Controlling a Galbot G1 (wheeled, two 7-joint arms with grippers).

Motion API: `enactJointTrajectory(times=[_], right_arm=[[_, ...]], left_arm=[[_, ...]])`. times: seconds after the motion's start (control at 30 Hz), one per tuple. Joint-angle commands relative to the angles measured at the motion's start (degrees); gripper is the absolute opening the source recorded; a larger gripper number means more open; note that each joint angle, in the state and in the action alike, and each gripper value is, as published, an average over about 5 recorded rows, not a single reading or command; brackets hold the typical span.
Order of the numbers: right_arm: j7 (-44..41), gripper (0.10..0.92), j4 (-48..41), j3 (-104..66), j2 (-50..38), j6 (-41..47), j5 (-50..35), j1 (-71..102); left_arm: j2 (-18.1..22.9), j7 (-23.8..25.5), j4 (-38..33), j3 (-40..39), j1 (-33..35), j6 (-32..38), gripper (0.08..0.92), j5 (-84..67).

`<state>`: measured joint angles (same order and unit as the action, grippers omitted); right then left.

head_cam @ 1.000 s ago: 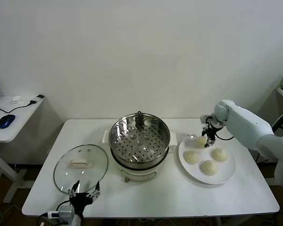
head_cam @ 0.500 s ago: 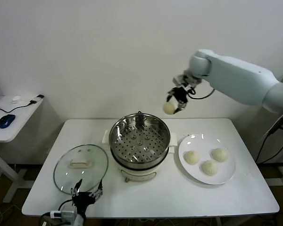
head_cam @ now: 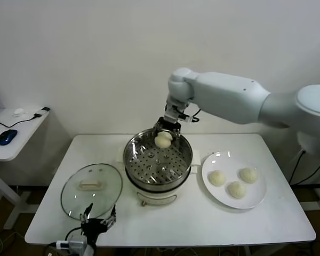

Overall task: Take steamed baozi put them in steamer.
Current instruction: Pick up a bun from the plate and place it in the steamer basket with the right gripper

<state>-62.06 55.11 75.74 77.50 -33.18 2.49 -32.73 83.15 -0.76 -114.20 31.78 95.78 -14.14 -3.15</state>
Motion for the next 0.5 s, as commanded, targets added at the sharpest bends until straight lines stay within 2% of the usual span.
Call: enactJointTrajectory(times=[0.03,0.33,0.5], right_arm=[[1.95,0.670,-8.68,-4.28,4.20,-8.04,12.33,7.54],[5.34,0.685,-16.59,-7.54,7.42,-10.27,16.37,10.17],[5.97,0.741,-20.42,-9.02,9.36,-11.42,17.24,11.47]], left_arm=[[0.06,-0.02,0.10,-0.04,0.08,0.01,0.823,0.08],[0.12,-0.10,0.59,0.00,-0.37,0.26,0.823,-0.13],[0.12,-0.11,0.96,-0.02,-0.58,0.38,0.823,-0.23]])
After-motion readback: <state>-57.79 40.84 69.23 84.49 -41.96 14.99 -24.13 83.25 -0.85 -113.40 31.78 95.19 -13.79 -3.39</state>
